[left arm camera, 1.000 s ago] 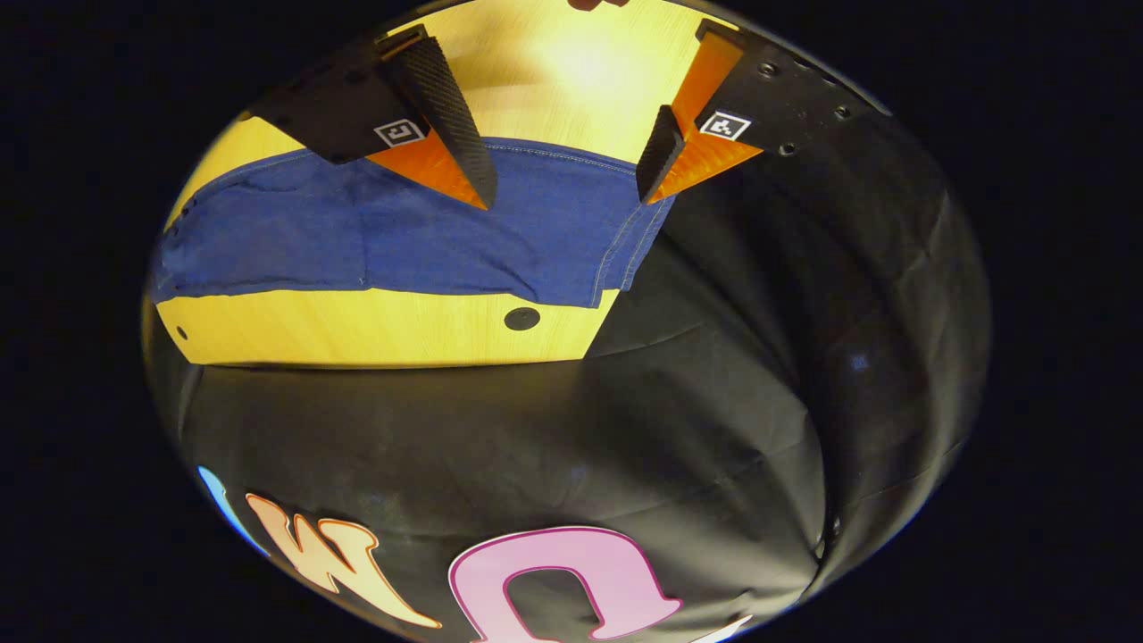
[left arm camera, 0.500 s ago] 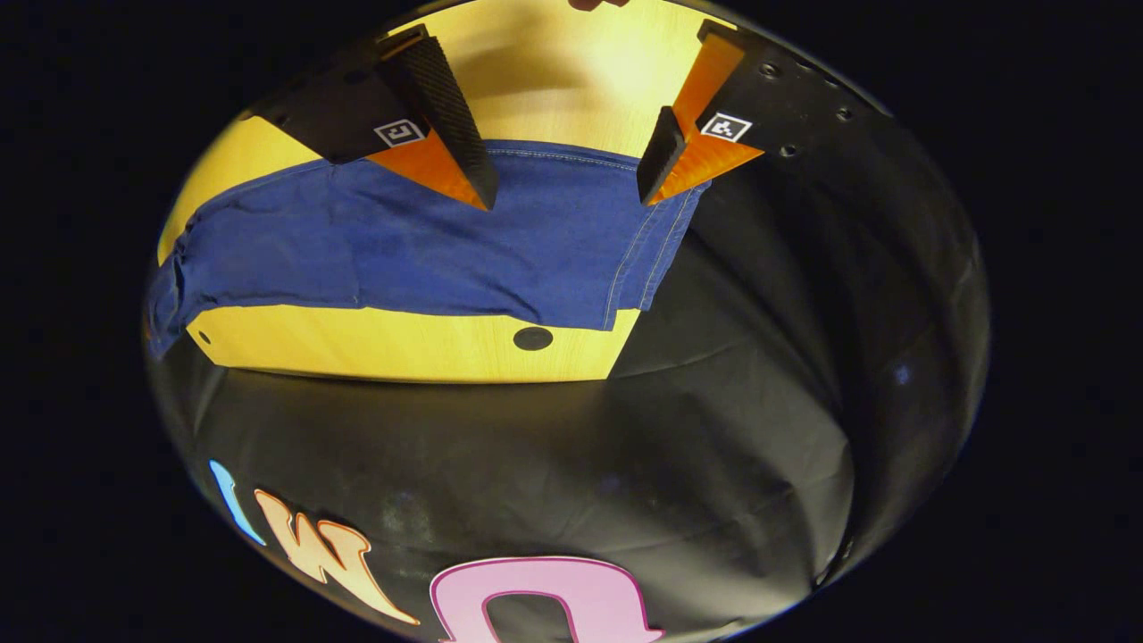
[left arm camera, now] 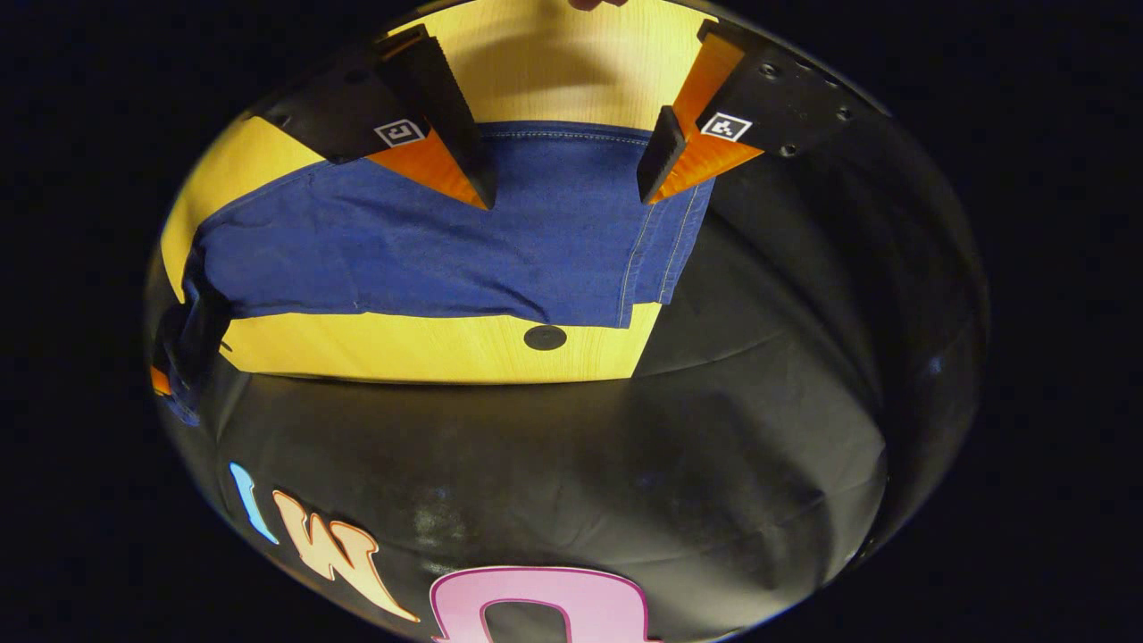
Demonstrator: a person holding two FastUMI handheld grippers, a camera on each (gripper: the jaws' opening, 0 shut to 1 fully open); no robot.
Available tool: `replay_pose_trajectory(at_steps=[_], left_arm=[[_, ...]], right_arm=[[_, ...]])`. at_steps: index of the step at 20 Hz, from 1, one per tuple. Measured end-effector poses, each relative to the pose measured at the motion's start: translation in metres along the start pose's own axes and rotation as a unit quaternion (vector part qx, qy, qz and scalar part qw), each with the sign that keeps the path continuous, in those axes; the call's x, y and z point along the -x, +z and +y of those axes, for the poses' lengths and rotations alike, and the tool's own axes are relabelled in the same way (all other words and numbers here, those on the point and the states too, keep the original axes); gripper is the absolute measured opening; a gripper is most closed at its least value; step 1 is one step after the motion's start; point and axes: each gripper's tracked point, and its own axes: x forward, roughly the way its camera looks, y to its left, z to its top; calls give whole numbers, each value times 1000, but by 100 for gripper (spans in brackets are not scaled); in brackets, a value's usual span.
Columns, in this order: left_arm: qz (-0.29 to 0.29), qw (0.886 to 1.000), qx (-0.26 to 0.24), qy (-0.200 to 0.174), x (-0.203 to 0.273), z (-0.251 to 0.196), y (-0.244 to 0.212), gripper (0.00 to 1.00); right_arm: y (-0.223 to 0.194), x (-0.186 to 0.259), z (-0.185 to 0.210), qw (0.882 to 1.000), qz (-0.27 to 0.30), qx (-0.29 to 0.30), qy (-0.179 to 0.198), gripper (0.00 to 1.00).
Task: Grasp the waist and the cuffs of the jeans and fold them to make the two legs overlap; first hold the waist and fold one-third of the jeans toward the cuffs, then hold the cuffs and fold the remaining one-third in the same direction to finish folding.
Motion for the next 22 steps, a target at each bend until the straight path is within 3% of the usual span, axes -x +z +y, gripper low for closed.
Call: replay_pose_trajectory(at_steps=[5, 9, 12, 16, 17, 19, 22], left_arm=[[0, 1000, 20, -3, -6, 7, -7, 96], [2, 1000, 25, 3, -11, 18, -11, 96], [1, 999, 31, 10, -17, 29, -10, 96], [4, 999, 36, 28, -23, 39, -13, 96], [8, 999, 33, 36, -28, 45, -17, 96], [25, 998, 34, 40, -34, 52, -28, 96], [41, 997, 49, 42, -39, 56, -38, 96]], right_arm=[[-62, -68, 89, 992, 72, 46, 93, 2], [-113, -109, 92, 979, 138, 90, 123, 3], [-114, -109, 96, 977, 134, 107, 124, 5], [-109, -98, 109, 976, 128, 94, 150, 94], [-105, -97, 108, 977, 118, 93, 154, 100], [-91, -91, 109, 979, 97, 78, 161, 100], [-64, -72, 93, 986, 72, 61, 140, 99]])
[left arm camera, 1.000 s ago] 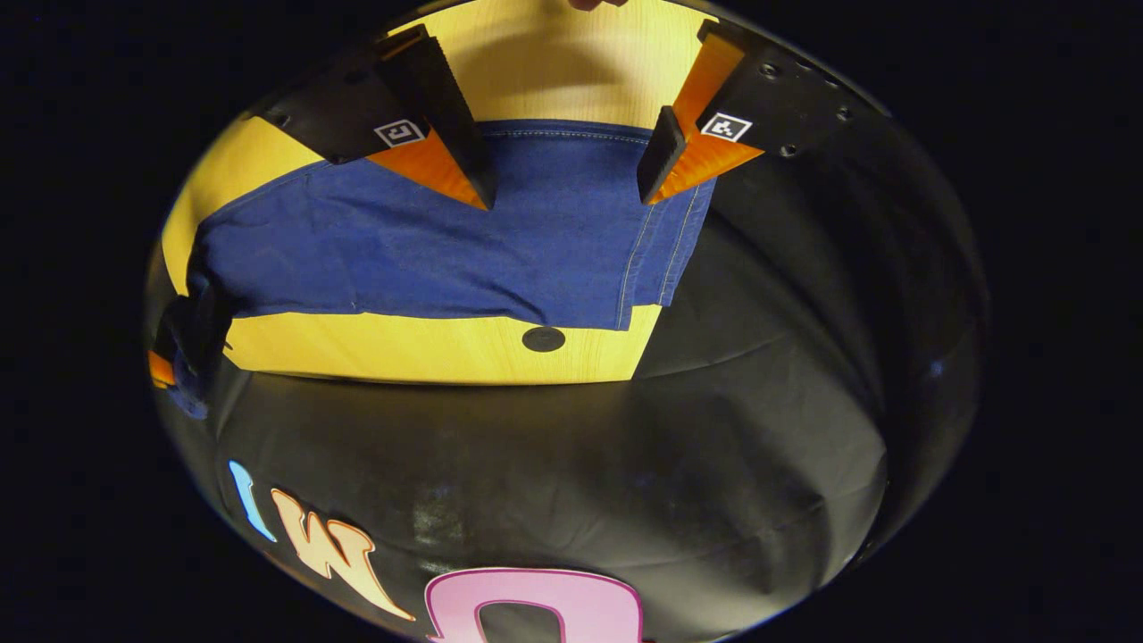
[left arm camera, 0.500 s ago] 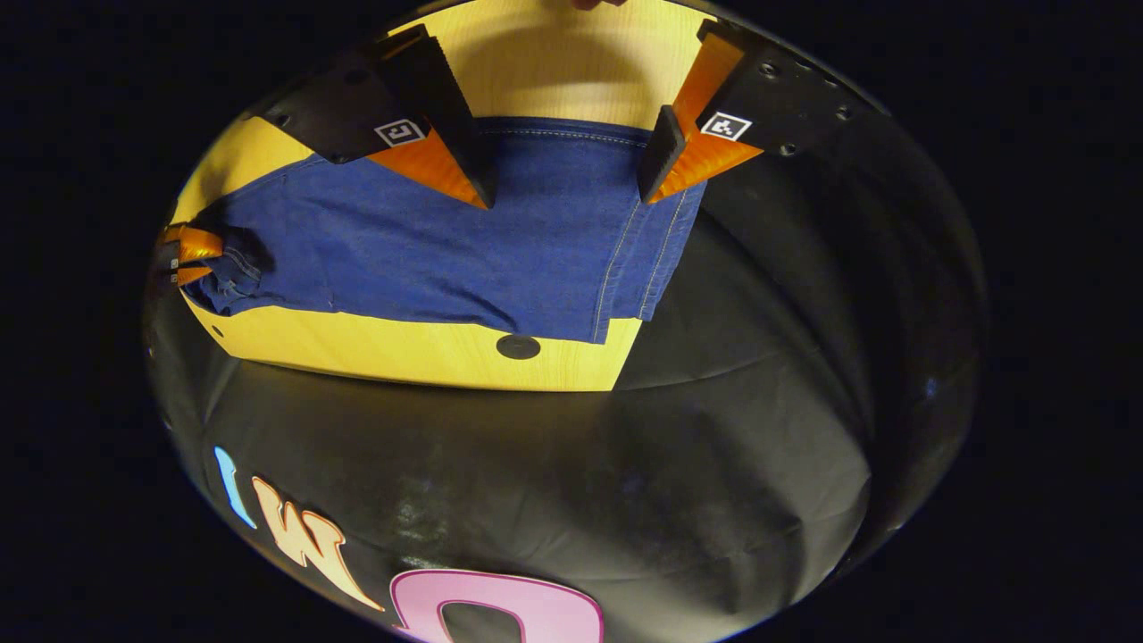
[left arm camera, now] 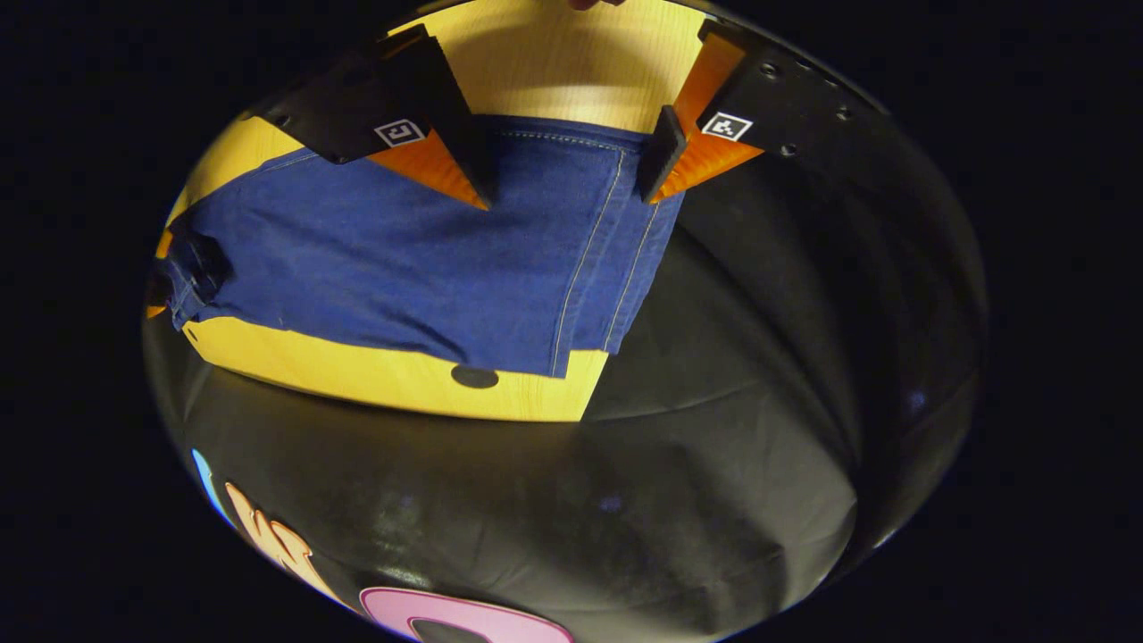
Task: Grasp the waist and the cuffs of the jeans and fold them to make the two legs overlap; first hold the waist and fold one-third of the jeans toward the cuffs, then hold the cuffs and fold the remaining one-third in the same direction to finish folding.
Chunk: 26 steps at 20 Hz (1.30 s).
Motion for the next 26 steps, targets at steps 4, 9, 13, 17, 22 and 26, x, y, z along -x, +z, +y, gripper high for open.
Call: replay_pose_trajectory(at_steps=[4, 9, 13, 17, 22, 26], left_arm=[[-9, 1000, 23, -12, 1, -3, -1, 98], [-36, 998, 39, -25, 3, -14, -2, 83], [-56, 997, 47, -39, 0, -36, 3, 37], [-60, 997, 50, -26, -3, -37, 10, 2], [-47, 994, 92, -34, 8, -37, 23, 0], [-99, 982, 147, -64, 42, -53, 72, 0]], right_arm=[[20, 42, -36, 998, -25, -28, -51, 100], [24, 91, -79, 988, -40, -89, -116, 100], [14, 118, -101, 979, -41, -126, -153, 100], [-1, 142, -114, 972, -36, -147, -177, 100], [-26, 179, -138, 962, -27, -168, -212, 99], [-43, 207, -163, 955, -29, -181, -233, 100]])
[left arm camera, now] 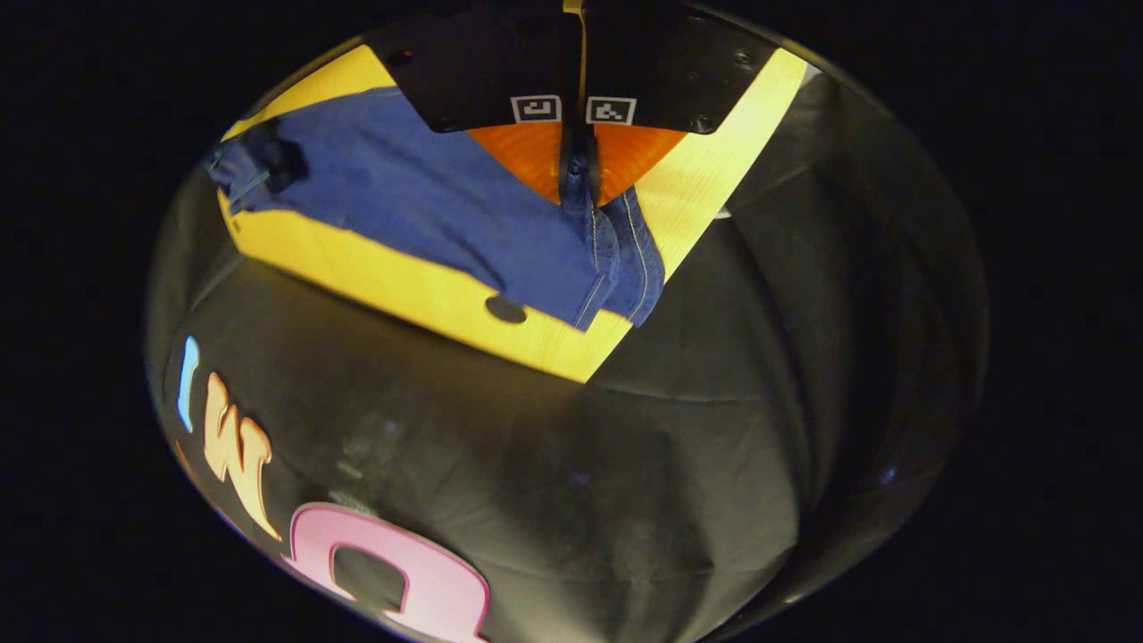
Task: Grasp the waist and the cuffs of the jeans and fold them to make the two legs overlap; first hold the waist and fold one-third of the jeans toward the cuffs, then hold the cuffs and fold the remaining one-third in the same direction to finish folding.
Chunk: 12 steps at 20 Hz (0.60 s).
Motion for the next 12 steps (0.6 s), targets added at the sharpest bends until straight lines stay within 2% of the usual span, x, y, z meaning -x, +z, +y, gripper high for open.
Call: replay_pose_trajectory(at_steps=[3, 5, 9, 12], left_arm=[[-25, 999, -16, -25, -2, -47, 20, 0], [-33, 998, -27, -45, 1, -94, 27, 0], [-55, 992, -61, -95, 25, -200, 37, 0], [-69, 982, -103, -142, 45, -289, 36, 0]], right_arm=[[-2, 0, -27, 1000, -3, -12, 1, 100], [-6, -4, -44, 1000, -1, -15, 7, 100], [-8, -13, -86, 1000, -3, -16, 15, 99], [-8, -18, -120, 1000, -8, -23, 18, 99]])
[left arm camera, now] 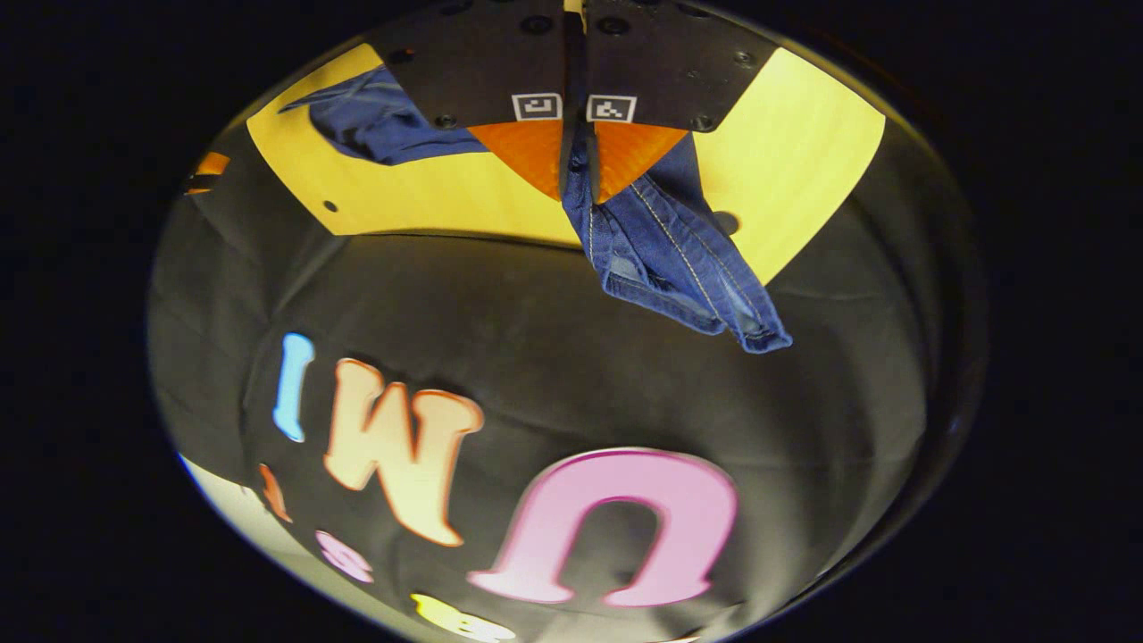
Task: Grasp the waist and the cuffs of the jeans and fold them to make the two legs overlap; first hold the waist and fold one-third of the jeans toward the cuffs, then hold the cuffs and fold the remaining one-third in the same direction to finish folding.
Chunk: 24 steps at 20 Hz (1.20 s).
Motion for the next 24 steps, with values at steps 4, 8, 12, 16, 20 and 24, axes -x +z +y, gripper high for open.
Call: replay_pose_trajectory(at_steps=[4, 8, 12, 16, 20, 24], left_arm=[[14, 997, -39, -68, 0, -121, -12, 0], [71, 990, -81, -90, -11, -222, -84, 0], [147, 975, -160, -55, -27, -254, -184, 0], [167, 968, -165, -90, -24, -302, -223, 36], [140, 976, -133, -95, 16, -325, -209, 97], [102, 986, -123, -53, 49, -289, -171, 93]], right_arm=[[-9, -4, -42, 1000, 3, -11, -4, 100], [-17, -5, -76, 1000, 6, -23, -11, 100], [-20, -3, -94, 1000, 2, -28, -12, 100], [-31, 1, -104, 999, 8, -31, -11, 100], [-40, 7, -98, 999, 10, -35, 3, 99], [-38, 18, -70, 998, -2, -45, 40, 99]])
